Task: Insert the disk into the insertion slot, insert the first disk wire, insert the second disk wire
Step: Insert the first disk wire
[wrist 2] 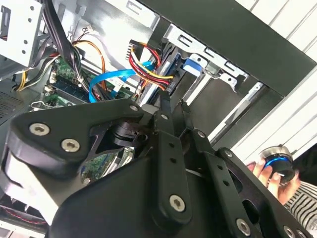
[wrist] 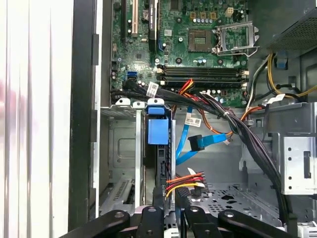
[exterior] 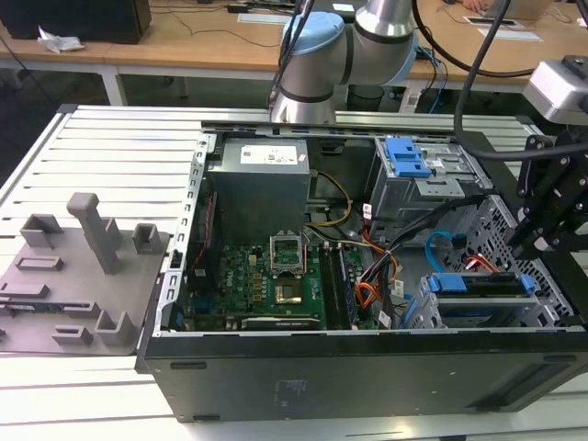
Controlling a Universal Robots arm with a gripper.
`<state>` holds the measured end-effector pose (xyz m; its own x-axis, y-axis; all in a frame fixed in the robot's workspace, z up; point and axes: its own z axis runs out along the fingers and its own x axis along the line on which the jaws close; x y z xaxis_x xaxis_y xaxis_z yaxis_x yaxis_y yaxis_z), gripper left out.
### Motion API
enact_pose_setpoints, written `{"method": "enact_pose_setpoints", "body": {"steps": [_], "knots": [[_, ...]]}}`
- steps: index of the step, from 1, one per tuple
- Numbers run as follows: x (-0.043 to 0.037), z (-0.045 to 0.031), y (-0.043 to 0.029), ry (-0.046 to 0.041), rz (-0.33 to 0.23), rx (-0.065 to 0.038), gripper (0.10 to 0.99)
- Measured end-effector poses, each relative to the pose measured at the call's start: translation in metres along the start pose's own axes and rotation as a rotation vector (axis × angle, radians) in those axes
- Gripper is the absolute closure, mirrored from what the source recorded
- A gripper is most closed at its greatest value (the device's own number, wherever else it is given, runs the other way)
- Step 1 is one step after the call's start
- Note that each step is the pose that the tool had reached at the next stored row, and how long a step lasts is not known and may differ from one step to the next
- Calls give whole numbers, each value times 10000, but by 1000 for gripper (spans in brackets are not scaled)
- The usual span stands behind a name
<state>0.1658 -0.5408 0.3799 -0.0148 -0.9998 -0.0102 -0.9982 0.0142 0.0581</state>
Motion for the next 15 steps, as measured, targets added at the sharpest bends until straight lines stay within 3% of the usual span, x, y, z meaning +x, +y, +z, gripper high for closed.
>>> {"method": "enact_pose_setpoints", "body": {"steps": [4, 6, 11, 15], "knots": [[0, -3, 0, 1, 0, 0, 859], [0, -4, 0, 2, 0, 0, 980], [0, -7, 0, 2, 0, 0, 980], [1, 5, 56, 0, -1, 0, 980]]}}
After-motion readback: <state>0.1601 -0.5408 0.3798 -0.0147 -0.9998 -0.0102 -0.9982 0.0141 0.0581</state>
